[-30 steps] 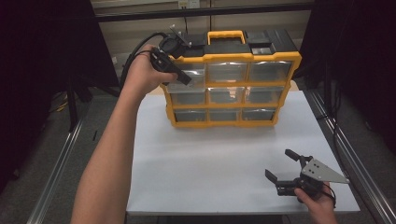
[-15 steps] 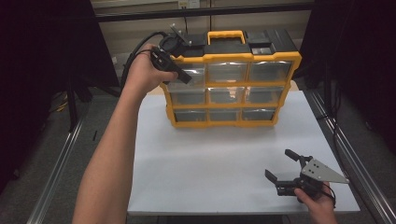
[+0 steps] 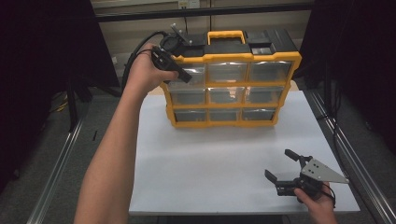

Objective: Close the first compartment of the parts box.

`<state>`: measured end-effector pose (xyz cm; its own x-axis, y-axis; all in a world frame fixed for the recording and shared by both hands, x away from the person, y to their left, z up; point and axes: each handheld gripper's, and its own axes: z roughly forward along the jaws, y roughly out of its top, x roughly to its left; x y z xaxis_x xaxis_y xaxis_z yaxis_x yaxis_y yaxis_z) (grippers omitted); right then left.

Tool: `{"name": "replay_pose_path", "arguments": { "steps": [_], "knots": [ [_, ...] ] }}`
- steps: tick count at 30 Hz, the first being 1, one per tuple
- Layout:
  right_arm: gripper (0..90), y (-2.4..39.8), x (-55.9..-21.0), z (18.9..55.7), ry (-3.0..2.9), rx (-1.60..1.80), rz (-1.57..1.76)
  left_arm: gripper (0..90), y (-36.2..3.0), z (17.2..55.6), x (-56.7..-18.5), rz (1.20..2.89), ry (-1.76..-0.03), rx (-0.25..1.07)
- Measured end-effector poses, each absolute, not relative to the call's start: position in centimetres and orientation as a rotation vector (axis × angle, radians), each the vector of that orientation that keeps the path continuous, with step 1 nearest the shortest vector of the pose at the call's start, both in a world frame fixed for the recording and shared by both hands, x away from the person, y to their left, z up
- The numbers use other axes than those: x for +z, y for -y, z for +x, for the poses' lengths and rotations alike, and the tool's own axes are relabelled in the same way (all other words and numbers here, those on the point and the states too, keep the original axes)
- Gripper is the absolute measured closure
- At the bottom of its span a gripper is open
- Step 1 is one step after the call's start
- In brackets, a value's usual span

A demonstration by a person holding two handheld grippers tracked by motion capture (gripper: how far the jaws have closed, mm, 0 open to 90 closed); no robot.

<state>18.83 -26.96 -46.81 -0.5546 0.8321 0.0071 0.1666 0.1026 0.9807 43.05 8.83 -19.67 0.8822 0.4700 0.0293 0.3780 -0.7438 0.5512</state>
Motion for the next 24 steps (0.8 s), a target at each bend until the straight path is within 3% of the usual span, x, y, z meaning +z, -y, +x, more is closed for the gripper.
{"name": "replay_pose_path", "arguments": {
  "steps": [24],
  "knots": [
    [0.1,27.05,-46.8,18.86,-1.805,1.492,0.978,90.0,-8.76,43.93,-20.01,2.467,-0.648,0.235]
  ]
}}
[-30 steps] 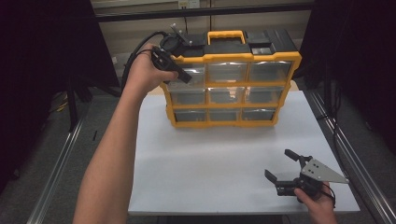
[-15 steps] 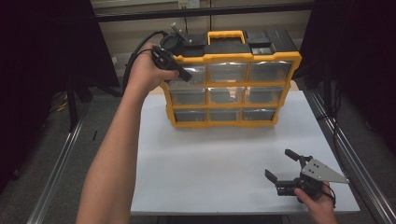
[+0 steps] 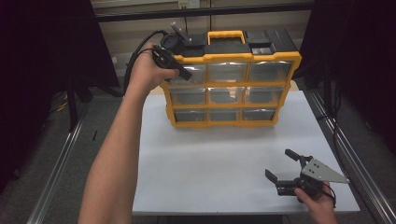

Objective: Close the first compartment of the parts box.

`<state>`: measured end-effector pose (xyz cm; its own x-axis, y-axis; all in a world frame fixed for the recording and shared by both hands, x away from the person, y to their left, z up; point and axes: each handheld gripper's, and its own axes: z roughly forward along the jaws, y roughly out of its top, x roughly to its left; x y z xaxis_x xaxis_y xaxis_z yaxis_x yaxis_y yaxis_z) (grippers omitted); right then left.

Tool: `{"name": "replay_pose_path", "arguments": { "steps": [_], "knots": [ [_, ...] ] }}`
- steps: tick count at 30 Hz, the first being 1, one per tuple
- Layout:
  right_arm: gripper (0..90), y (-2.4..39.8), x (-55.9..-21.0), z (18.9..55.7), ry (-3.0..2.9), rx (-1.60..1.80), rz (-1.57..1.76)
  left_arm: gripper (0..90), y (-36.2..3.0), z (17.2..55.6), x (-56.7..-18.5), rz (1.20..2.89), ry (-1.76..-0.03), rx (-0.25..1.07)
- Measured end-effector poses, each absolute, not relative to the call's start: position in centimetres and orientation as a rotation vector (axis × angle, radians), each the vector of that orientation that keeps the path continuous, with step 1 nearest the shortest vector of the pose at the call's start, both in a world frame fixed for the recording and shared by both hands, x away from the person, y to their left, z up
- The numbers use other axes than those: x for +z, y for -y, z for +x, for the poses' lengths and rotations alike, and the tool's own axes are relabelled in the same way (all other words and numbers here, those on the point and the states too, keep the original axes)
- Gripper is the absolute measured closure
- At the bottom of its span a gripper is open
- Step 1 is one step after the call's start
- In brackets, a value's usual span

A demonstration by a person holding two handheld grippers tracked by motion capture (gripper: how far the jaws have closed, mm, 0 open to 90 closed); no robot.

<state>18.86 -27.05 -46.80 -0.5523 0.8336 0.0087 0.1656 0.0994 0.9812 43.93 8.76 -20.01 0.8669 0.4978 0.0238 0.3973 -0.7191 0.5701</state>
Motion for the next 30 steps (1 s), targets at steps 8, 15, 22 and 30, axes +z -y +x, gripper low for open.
{"name": "replay_pose_path", "arguments": {
  "steps": [8,15,22,30],
  "knots": [
    [0.1,27.0,-46.8,18.9,-1.805,1.5,0.981,90.0,-8.7,44.3,-20.2,2.465,-0.663,0.233],
    [0.1,27.0,-46.9,19.0,-1.806,1.501,0.985,90.0,-8.8,44.6,-20.3,2.449,-0.673,0.237],
    [0.1,27.1,-46.9,18.8,-1.798,1.5,0.985,90.0,-8.7,44.9,-20.5,2.426,-0.698,0.245],
    [0.1,27.4,-46.9,18.5,-1.796,1.491,0.985,90.0,-8.8,45.2,-20.4,2.423,-0.713,0.262]
  ]
}}
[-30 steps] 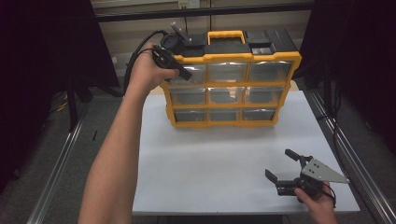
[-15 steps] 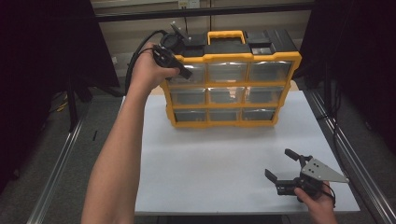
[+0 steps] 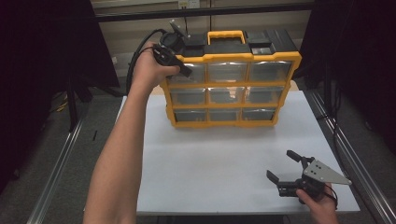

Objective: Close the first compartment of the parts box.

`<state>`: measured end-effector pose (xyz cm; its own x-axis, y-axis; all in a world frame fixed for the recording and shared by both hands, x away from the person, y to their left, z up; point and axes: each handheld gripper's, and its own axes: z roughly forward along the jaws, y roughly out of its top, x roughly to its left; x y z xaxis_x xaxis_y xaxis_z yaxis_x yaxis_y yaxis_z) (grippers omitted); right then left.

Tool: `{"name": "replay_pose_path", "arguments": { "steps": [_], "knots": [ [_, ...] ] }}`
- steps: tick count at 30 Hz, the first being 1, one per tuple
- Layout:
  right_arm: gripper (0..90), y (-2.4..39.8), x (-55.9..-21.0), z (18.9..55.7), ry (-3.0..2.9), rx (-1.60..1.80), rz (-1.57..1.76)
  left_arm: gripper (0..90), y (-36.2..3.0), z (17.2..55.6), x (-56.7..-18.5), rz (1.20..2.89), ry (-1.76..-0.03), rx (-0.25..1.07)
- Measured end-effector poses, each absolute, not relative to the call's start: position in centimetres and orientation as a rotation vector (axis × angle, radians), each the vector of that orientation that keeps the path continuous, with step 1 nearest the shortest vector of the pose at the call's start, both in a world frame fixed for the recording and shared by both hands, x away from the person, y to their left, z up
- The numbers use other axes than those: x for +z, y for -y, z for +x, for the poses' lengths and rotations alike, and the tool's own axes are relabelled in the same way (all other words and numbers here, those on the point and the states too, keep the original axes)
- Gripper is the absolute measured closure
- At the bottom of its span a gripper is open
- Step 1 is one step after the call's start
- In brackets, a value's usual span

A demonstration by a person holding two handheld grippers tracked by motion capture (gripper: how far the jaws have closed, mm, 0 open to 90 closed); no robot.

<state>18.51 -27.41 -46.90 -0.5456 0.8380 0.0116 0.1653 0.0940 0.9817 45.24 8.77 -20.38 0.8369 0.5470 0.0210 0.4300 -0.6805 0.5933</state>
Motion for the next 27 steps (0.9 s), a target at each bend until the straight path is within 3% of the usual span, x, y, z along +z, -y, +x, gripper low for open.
{"name": "replay_pose_path", "arguments": {
  "steps": [13,27],
  "knots": [
    [0.1,27.4,-46.9,18.5,-1.794,1.489,0.99,90.0,-9.1,45.5,-20.6,2.389,-0.734,0.253],
    [0.1,27.3,-46.8,18.6,-1.788,1.494,0.991,69.7,-9.6,44.3,-21.4,2.302,-0.754,0.203]
  ]
}}
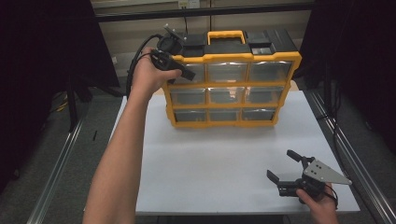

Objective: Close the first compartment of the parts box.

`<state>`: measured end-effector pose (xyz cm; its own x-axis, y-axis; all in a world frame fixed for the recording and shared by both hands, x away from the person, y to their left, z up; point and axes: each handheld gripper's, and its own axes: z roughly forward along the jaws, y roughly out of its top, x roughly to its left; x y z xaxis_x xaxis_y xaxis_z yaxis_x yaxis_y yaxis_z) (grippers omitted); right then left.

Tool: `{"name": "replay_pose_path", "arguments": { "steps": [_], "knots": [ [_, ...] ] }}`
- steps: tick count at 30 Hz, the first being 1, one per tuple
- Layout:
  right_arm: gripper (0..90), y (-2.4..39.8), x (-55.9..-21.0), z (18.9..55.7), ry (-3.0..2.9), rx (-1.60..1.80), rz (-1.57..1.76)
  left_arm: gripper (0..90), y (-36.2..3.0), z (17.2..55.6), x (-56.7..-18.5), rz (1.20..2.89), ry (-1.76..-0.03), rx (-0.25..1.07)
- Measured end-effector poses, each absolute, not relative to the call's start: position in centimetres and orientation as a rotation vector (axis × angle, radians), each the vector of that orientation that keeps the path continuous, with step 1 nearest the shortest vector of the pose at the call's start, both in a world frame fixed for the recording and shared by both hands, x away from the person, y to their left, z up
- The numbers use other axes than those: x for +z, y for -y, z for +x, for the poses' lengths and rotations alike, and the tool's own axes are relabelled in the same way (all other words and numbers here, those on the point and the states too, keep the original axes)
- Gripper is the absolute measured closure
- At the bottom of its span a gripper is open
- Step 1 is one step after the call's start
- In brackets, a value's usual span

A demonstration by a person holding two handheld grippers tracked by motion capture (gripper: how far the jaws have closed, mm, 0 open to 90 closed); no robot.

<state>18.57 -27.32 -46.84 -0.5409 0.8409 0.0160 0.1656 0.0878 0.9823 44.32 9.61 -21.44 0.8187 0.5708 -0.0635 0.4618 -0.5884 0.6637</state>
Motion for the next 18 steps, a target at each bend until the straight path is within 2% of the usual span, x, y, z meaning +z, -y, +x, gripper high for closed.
{"name": "replay_pose_path", "arguments": {
  "steps": [18],
  "knots": [
    [0.1,27.2,-46.8,18.7,-1.801,1.486,0.978,47.5,-12.2,41.2,-22.9,2.141,-0.764,0.206]
  ]
}}
